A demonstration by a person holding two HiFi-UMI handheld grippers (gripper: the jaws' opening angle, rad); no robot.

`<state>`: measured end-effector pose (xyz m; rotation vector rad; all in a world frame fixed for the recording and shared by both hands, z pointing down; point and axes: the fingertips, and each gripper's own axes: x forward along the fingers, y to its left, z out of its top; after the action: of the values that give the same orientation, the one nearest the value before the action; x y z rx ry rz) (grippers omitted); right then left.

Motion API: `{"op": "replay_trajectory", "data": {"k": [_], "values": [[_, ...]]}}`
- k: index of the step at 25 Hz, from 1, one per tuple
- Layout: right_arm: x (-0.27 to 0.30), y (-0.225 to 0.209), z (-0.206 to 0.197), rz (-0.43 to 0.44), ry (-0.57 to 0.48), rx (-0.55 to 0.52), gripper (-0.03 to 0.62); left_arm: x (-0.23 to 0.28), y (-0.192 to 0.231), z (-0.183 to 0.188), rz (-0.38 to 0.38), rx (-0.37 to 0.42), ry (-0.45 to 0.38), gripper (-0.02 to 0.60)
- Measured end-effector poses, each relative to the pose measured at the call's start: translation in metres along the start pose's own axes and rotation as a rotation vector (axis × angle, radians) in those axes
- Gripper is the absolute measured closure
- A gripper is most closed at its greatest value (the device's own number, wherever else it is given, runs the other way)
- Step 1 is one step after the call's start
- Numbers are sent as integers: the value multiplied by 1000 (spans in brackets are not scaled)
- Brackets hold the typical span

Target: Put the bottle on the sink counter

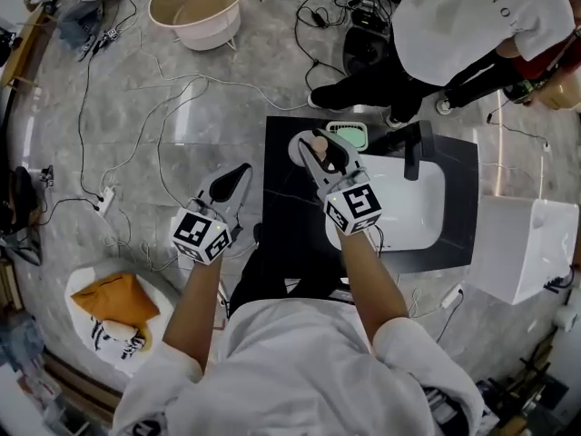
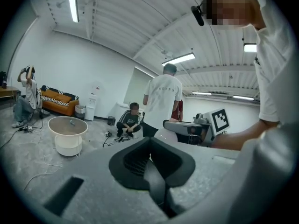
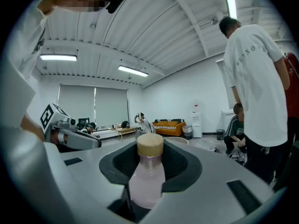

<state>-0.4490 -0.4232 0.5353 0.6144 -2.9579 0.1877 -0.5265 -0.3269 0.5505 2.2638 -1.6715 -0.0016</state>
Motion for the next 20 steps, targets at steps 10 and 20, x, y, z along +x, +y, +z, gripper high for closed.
{"op": "replay_trajectory", "data": {"k": [10, 20], "values": [[62, -10, -68, -69, 59, -8, 467, 22, 54, -29, -25, -30, 28, 565], [83, -30, -114, -156, 71, -40, 467, 50, 87, -50, 3, -42, 28, 565]]}}
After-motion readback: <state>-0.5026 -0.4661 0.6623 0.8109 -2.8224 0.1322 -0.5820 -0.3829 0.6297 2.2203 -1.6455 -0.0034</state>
